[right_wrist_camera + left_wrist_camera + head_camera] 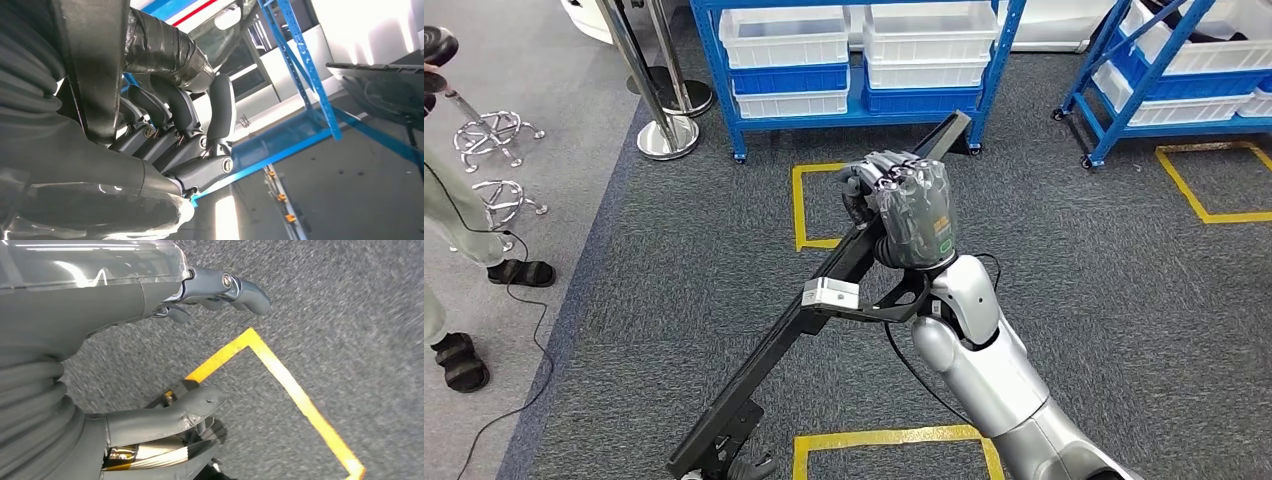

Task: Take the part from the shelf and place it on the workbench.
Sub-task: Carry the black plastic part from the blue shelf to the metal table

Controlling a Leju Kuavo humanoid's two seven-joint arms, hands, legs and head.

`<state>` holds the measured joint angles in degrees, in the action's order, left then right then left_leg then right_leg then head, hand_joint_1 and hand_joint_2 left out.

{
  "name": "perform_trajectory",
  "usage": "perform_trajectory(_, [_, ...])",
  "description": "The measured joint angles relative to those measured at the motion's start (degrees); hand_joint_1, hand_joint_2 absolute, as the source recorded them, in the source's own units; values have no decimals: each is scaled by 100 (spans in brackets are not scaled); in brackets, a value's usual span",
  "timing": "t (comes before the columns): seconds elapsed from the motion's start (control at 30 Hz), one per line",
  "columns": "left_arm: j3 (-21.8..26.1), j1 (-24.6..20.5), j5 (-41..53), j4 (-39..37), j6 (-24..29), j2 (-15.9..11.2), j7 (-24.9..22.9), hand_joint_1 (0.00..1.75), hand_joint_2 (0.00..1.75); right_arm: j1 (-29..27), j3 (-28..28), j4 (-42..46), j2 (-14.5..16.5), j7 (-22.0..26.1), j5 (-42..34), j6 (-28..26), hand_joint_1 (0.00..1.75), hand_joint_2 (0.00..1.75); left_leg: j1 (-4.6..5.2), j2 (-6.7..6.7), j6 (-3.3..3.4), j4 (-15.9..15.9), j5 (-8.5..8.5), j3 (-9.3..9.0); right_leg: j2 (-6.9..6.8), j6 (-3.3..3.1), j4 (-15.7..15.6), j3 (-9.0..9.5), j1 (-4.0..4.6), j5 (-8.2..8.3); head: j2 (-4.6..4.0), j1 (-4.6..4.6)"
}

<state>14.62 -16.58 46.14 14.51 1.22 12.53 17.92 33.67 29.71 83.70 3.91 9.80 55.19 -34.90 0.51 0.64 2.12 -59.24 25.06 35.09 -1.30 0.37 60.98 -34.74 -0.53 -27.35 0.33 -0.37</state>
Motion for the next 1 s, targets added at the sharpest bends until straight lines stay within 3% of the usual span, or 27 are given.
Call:
perform_trajectory(0.1, [-30, 28, 19, -1, 8, -47, -10, 0, 175, -113, -13, 62, -25, 60, -93, -3, 175, 175, -6, 60, -88, -33, 2, 38, 81, -97, -56, -24, 18, 36, 0, 0])
perform_trajectory(0.17, [-32, 34, 20, -2, 9, -77, -4, 0, 175, -164, -25, 111, -37, 91, -117, -3, 175, 175, -21, 52, -158, -242, 183, 124, 142, -173, -88, -37, -1, 89, 0, 1])
perform_trajectory(0.27, [-35, 51, 16, -4, 9, -120, 0, 0, 175, -210, -32, 154, -41, 103, -138, -1, 175, 175, -56, 0, -232, -1210, 725, 509, 246, -222, -95, -82, -5, 141, 0, -1])
perform_trajectory(0.3, [-35, 65, 10, -6, 8, -131, 0, 0, 175, -235, -32, 156, -43, 104, -141, 0, 175, 175, -64, -4, -242, -1474, 811, 611, 290, -221, -90, -100, -2, 155, 0, -1])
perform_trajectory(0.33, [-35, 80, 5, -9, 3, -136, 2, 0, 175, -262, -33, 156, -45, 108, -141, 0, 175, 175, -69, -8, -242, -1551, 792, 627, 340, -217, -84, -118, -1, 167, 0, -1])
perform_trajectory(0.37, [-36, 93, 0, -11, -9, -139, 5, 0, 175, -285, -34, 157, -47, 115, -142, -1, 175, 175, -72, -21, -231, -1416, 674, 540, 396, -210, -78, -132, -1, 179, 0, -1])
perform_trajectory(0.4, [-37, 104, -4, -14, -23, -140, 8, 0, 175, -299, -37, 162, -47, 123, -142, -2, 175, 175, -74, -69, -209, -1078, 483, 353, 453, -200, -73, -140, -2, 189, 0, -1])
perform_trajectory(0.47, [-42, 122, -7, -19, -45, -140, 16, 0, 175, -302, -48, 184, -47, 141, -142, -5, 175, 175, -75, -309, -150, -331, 221, -43, 562, -163, -68, -165, -11, 215, 0, 0])
perform_trajectory(0.53, [-50, 147, -8, -28, -55, -140, 22, 0, 175, -305, -60, 207, -46, 154, -143, -9, 175, 175, -60, -456, -108, -5, 180, -200, 665, -93, -78, -211, -39, 260, 0, -2])
perform_trajectory(0.6, [-62, 166, -8, -38, -63, -139, 25, 0, 175, -325, -93, 227, -55, 160, -144, -12, 175, 175, -57, -365, -68, 67, 141, -216, 752, -12, -108, -245, -59, 306, 0, -2])
perform_trajectory(0.67, [-72, 166, -9, -42, -67, -132, 26, 0, 175, -337, -141, 255, -75, 167, -143, -14, 175, 175, -71, -235, -8, 180, 65, -245, 568, 32, -1, -315, -37, 208, 0, 0])
perform_trajectory(0.73, [-76, 174, -18, -44, -68, -126, 26, 0, 175, -337, -166, 283, -88, 175, -142, -15, 175, 175, -63, -86, 27, 237, 22, -249, 276, 49, 502, -546, -22, -122, 0, 1])
perform_trajectory(0.8, [-77, 197, -35, -48, -69, -130, 25, 0, 175, -356, -173, 296, -96, 180, -142, -14, 175, 175, -51, 63, 37, 223, 22, -222, 191, 77, 1096, -804, -31, -394, 0, 1])
perform_trajectory(0.83, [-77, 205, -42, -50, -69, -132, 24, 0, 175, -367, -177, 296, -103, 181, -142, -14, 175, 175, -49, 139, 36, 210, 25, -207, 173, 91, 1204, -839, -37, -397, 0, 1])
perform_trajectory(0.87, [-77, 209, -46, -51, -70, -133, 24, 0, 175, -374, -180, 296, -112, 181, -142, -14, 175, 175, -51, 211, 32, 191, 32, -191, 146, 101, 1124, -778, -40, -305, 0, 2])
perform_trajectory(0.93, [-77, 207, -50, -52, -71, -133, 24, 0, 175, -376, -184, 305, -124, 182, -142, -14, 175, 175, -54, 342, 3, 129, 66, -165, -18, 109, 532, -433, -37, -18, 0, 1])
perform_trajectory(1.0, [-77, 202, -52, -52, -72, -135, 25, 0, 175, -371, -187, 324, -126, 188, -141, -14, 175, 175, -25, 442, -52, 48, 116, -142, -181, 55, 43, -173, -2, 119, 0, -1])
